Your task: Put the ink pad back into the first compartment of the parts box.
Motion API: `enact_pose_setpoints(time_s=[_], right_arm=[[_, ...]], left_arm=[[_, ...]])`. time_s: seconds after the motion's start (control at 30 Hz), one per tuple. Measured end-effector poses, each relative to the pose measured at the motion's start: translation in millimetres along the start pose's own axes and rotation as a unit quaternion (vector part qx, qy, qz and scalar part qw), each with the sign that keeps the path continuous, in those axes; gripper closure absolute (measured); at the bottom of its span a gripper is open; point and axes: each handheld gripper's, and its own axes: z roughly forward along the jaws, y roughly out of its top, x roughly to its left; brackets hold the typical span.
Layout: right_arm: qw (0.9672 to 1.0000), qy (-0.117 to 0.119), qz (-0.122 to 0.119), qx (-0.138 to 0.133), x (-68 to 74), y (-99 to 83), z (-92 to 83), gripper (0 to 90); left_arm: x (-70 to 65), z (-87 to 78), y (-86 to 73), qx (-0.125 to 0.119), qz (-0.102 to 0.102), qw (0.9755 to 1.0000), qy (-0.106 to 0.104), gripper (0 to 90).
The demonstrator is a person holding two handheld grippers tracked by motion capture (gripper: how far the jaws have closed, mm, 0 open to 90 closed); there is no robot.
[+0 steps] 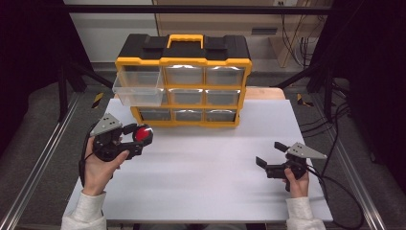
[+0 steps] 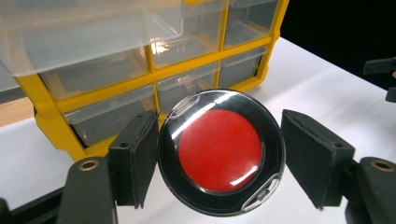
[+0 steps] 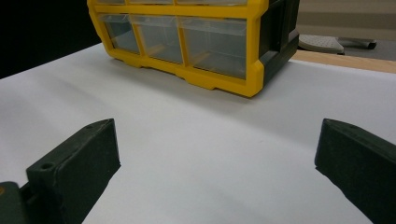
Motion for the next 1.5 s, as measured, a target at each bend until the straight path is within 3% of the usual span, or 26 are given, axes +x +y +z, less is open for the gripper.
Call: enact_pose_setpoints(time_s=[0.67, 1.5], right_arm=[[1.0, 0.003, 0.001, -0.004, -0.6, 0.4, -0.7, 0.4], [1.0, 0.004, 0.002, -0.004, -0.5, 0.4, -0.6, 0.4]], left_arm=[[-3.0, -7.6, 28.6, -0.012, 0.015, 0.9998, 0.009, 29.8], [-1.8, -17.0, 64.8, -0.033, 0.016, 0.9993, 0.011, 29.9]])
